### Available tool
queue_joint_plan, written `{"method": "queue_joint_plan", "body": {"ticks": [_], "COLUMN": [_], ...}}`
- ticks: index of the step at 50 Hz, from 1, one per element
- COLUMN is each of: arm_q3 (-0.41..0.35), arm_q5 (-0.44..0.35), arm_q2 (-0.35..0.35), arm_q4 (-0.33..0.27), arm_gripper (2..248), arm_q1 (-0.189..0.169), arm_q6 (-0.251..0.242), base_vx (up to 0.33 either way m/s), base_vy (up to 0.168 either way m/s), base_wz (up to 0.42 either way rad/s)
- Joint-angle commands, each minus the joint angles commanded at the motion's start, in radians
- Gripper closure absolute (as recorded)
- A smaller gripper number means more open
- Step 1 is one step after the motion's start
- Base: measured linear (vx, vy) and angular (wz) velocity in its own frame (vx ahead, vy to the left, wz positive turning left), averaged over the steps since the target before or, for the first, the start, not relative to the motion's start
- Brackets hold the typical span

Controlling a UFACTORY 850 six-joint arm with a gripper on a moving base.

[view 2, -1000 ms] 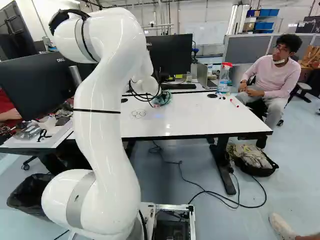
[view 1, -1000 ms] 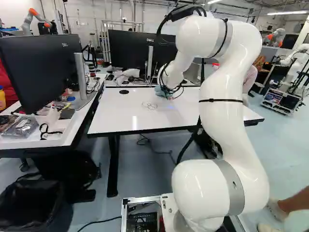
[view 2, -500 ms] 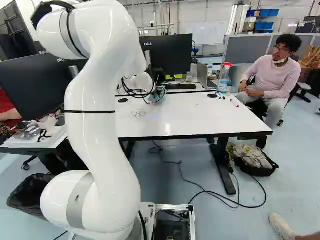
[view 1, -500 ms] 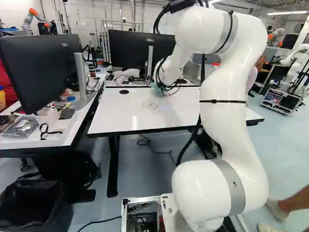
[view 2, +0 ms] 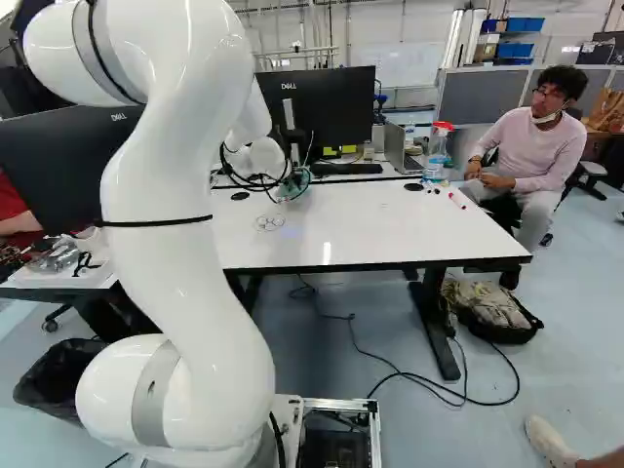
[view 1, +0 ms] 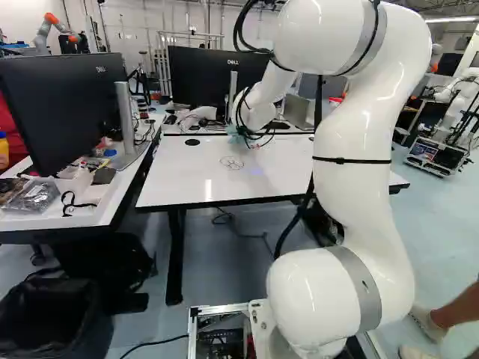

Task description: Clean the table with the green towel

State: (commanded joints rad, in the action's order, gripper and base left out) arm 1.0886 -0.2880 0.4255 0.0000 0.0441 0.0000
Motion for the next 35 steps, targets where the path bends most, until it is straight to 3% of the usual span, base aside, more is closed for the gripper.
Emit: {"method": "queue_joint_plan", "body": {"ticks": [11, 35], "arm_q3": [-0.052, -0.182], "arm_q5": [0.0, 0.0], "arm_q2": [-0.041, -0.149], "arm_q4": [0.0, 0.0], "arm_gripper": [195, 195], "arm_q1": [0.018, 0.023], "arm_q6": [0.0, 0.0], "base_vx": [0.0, 0.0], "base_vy": [0.0, 0.0], "base_wz": [0.0, 0.0]}}
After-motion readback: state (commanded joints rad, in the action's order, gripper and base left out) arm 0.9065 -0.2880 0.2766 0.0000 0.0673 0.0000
